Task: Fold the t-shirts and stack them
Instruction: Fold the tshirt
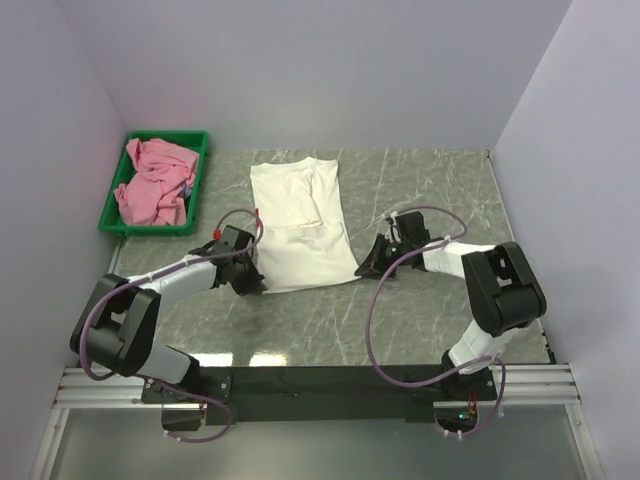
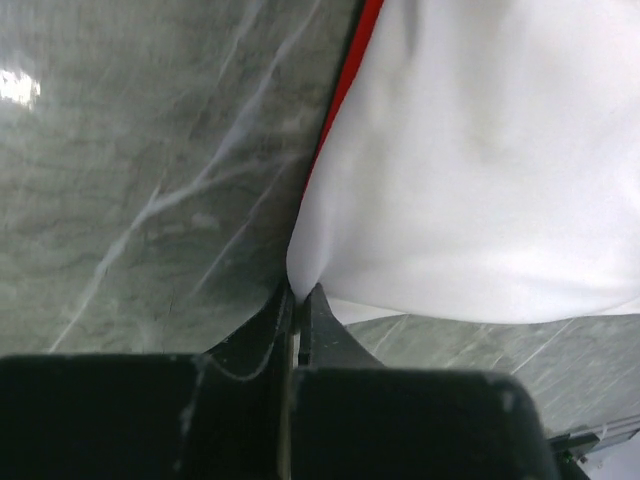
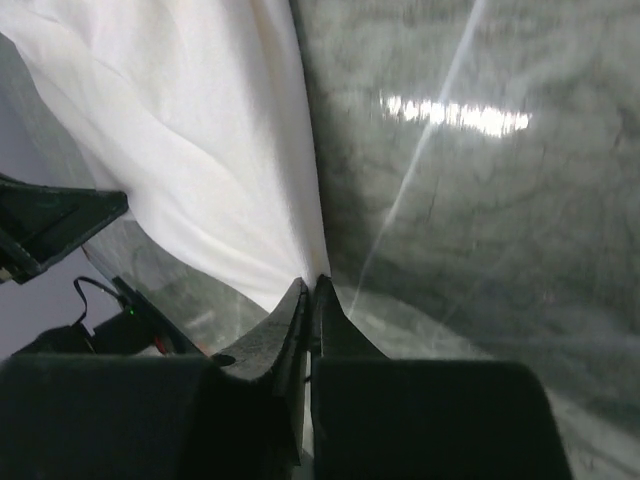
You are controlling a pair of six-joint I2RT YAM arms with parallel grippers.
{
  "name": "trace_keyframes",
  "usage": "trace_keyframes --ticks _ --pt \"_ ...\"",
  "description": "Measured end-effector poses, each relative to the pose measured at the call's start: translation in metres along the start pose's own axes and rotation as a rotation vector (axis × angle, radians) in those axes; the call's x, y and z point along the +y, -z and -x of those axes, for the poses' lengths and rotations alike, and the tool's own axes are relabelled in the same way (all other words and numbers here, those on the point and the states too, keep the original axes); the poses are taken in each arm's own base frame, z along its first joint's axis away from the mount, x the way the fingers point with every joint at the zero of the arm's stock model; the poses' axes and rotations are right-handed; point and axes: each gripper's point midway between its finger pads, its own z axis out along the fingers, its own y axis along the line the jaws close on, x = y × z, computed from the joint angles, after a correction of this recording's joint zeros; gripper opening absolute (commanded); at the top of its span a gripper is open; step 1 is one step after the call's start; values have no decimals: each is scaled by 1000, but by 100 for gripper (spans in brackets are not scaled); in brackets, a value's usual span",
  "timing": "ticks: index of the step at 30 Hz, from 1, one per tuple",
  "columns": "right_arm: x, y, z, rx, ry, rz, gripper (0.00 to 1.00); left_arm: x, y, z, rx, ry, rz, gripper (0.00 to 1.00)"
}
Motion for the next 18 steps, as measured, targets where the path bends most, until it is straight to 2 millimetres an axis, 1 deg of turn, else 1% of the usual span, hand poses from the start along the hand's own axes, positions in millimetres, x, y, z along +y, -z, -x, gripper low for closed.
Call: trace_keyframes --ticks 2,3,4,5,6,7,8,9,11,12,14,15,17,18 --pt "0 6 -6 13 7 -8 0 2 3 -5 21 0 3 1" --pt "-1 9 -9 18 9 -10 0 2 5 -7 29 0 -1 3" --pt "-2 13 -14 23 10 -12 5 3 7 -11 38 0 -5 6" --pt "-3 16 -20 27 11 -13 10 4 9 -13 44 -2 -10 11" --pt "-4 19 -24 31 11 -15 14 4 12 -17 51 -3 -21 24" --pt "-6 22 -29 35 12 -19 22 6 16 -21 57 -3 -29 36" --pt "-8 25 -32 34 15 -26 27 8 18 -23 58 -9 -24 36" --pt "-11 28 -33 28 20 -41 31 11 21 -24 56 -7 -17 52" --pt "-13 36 -30 -1 32 -67 38 17 28 -23 40 -16 -1 69" --pt "-12 40 -26 -21 45 -75 40 17 32 -21 25 -17 -2 79" --pt "-3 49 -16 -65 83 -79 41 16 42 -13 -13 -21 -6 82" --pt "7 53 -8 -91 111 -65 41 13 48 -9 -30 -23 -10 80" --pt "29 59 6 -135 162 -24 41 0 60 5 -77 -29 -37 72" --pt "43 61 14 -157 192 9 41 -10 65 13 -99 -33 -62 64"
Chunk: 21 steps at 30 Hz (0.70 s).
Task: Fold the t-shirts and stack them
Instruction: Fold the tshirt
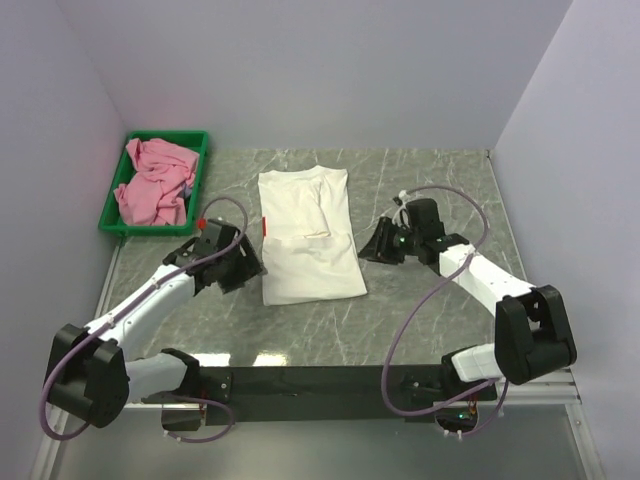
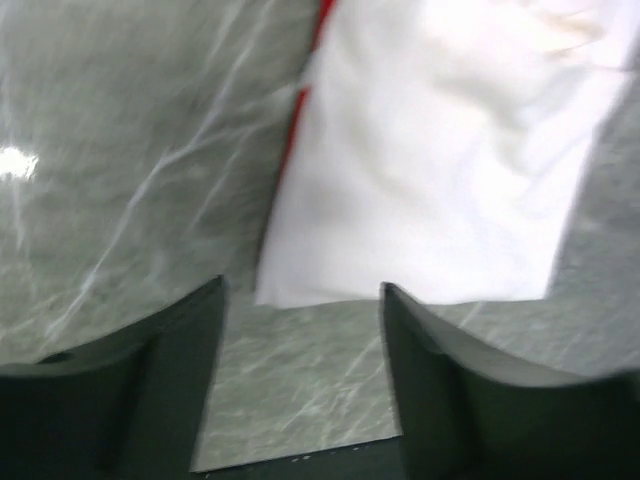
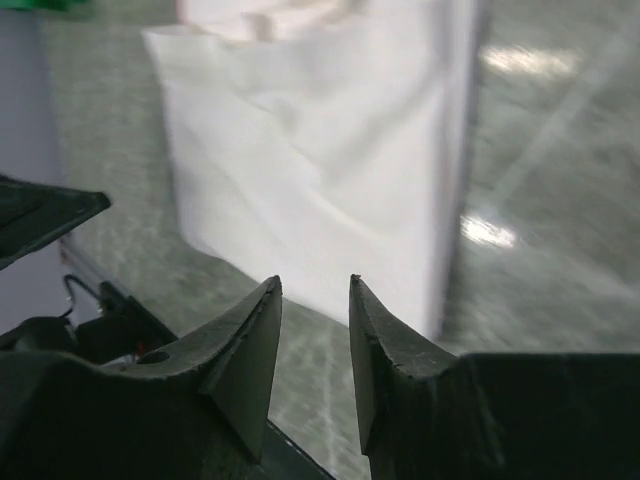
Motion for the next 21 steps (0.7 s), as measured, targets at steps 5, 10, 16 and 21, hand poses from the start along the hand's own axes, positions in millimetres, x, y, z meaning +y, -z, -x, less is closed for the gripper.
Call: trace_keyframes --ticks 5,10,16,21 --pt "70 -21 12 3 131 168 40 -38 4 19 -39 -20 -90 38" --pt "113 -68 -12 96 177 290 39 -53 -18 -15 65 -80 -92 23" --pt "97 -126 -36 214 131 290 37 -39 -43 -46 158 -81 -42 16" --pt "74 -159 -34 254 96 262 37 -14 -61 -66 243 -54 21 9"
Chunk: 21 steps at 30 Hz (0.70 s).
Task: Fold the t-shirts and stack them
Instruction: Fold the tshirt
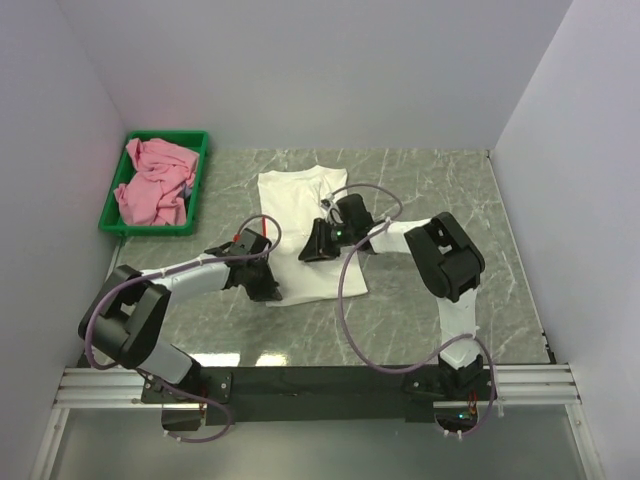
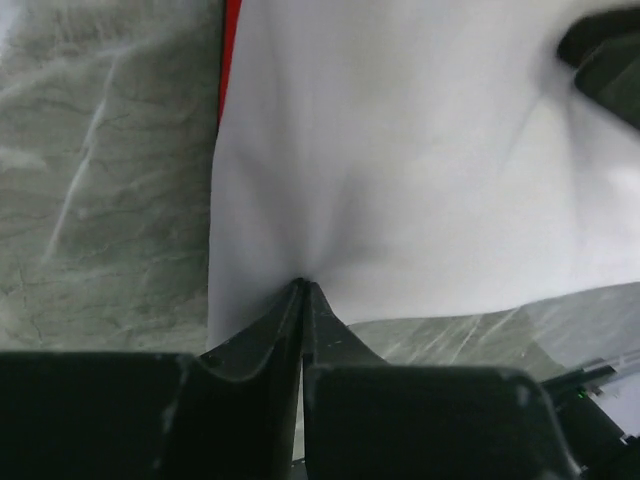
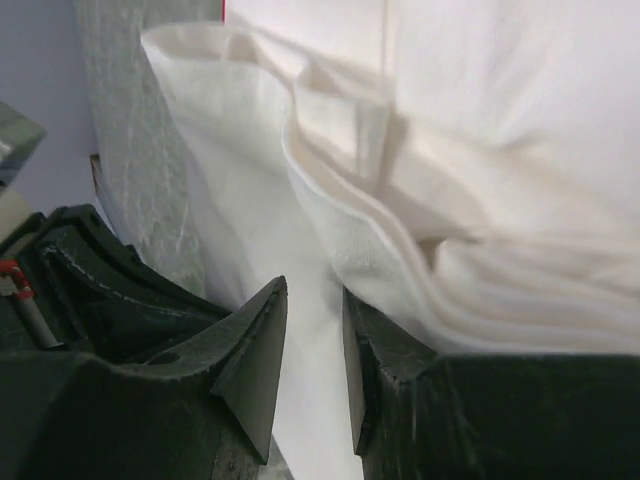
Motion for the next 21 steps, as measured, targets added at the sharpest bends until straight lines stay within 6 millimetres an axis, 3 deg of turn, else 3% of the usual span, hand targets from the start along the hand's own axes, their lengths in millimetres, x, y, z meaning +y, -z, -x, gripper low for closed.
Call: trace_keyframes --ticks 3,8,10,17,21 --pt "-9 4 22 -39 -13 14 36 0 -1 0 14 19 -30 8" --pt "-42 21 61 -113 -91 21 37 -3 -3 0 25 25 -72 9" --pt "-44 25 68 -124 -109 39 37 -6 -4 0 23 22 -85 14" --pt "-45 42 86 -171 -99 45 37 -12 6 6 -7 -1 -91 46" --pt "-32 64 93 -210 -51 39 37 -29 23 30 -81 -17 -89 42"
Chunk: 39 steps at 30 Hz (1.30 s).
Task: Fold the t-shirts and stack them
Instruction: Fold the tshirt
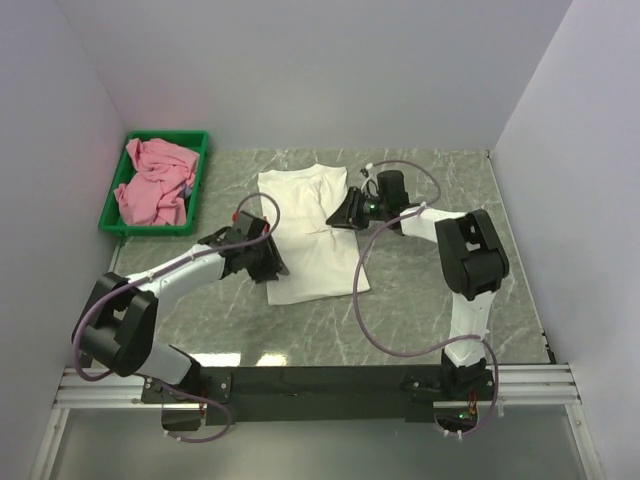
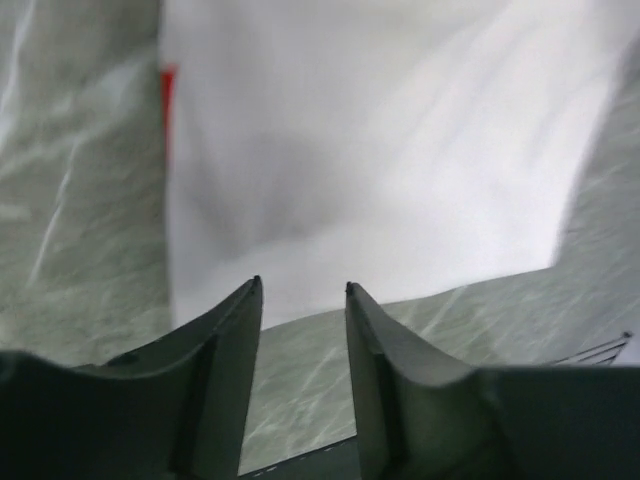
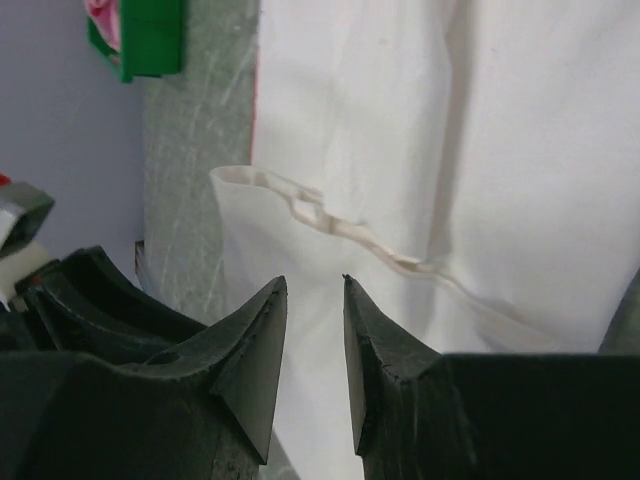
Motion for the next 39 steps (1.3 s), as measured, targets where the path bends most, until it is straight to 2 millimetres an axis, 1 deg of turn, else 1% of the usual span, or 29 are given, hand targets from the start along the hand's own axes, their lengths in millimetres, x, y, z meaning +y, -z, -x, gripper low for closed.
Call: trace_keyframes --ticks 1,2,4,5,6,8,10,12,15,18,19,20,25,28,30,31,32,33,35,38,39 --pt "7 6 4 -14 19 7 37 -7 3 8 -22 -4 -9 40" --pt "13 11 7 -25 38 15 37 -17 7 20 -58 -10 -26 33" --pt "24 17 11 -37 72 35 37 -34 14 43 -129 -19 -59 27" --pt "26 19 11 -38 82 42 37 -39 17 52 -154 -21 -69 22" --pt "26 19 10 -37 88 45 36 -43 18 63 -180 -15 -81 20" --pt "21 19 5 -29 84 39 36 -44 14 80 -208 -4 -79 16" --pt "13 19 -3 -12 64 25 36 -38 2 92 -215 7 -53 14" --pt "3 17 -7 -1 44 12 35 -28 -16 96 -198 15 -18 11" --pt "-17 13 -12 15 11 -17 35 -9 -42 89 -149 23 44 6" --pt "-40 10 -18 37 -37 -60 34 7 -58 86 -115 38 80 5" --pt "-46 10 -20 42 -55 -69 34 7 -58 88 -117 42 74 5" --pt "-49 10 -20 47 -71 -63 34 8 -58 91 -122 46 73 5" --pt "-58 15 -7 13 -114 -66 34 11 -60 98 -130 68 48 4" --pt "-65 21 0 -15 -137 -73 34 11 -59 99 -132 70 46 9" --pt "-67 24 4 -31 -146 -78 34 11 -59 99 -133 63 48 16" --pt "-68 26 5 -37 -147 -82 34 11 -57 99 -134 60 46 20" --pt "-67 29 5 -45 -147 -90 34 10 -55 100 -138 56 47 30" --pt "-67 32 5 -54 -146 -102 34 10 -53 100 -141 54 48 34" --pt "-63 40 3 -70 -146 -123 34 9 -44 102 -148 53 51 44" --pt "-46 56 -2 -98 -129 -126 34 -3 -27 108 -175 52 24 48" --pt "-37 64 -4 -112 -118 -121 34 -9 -20 110 -188 46 8 49"
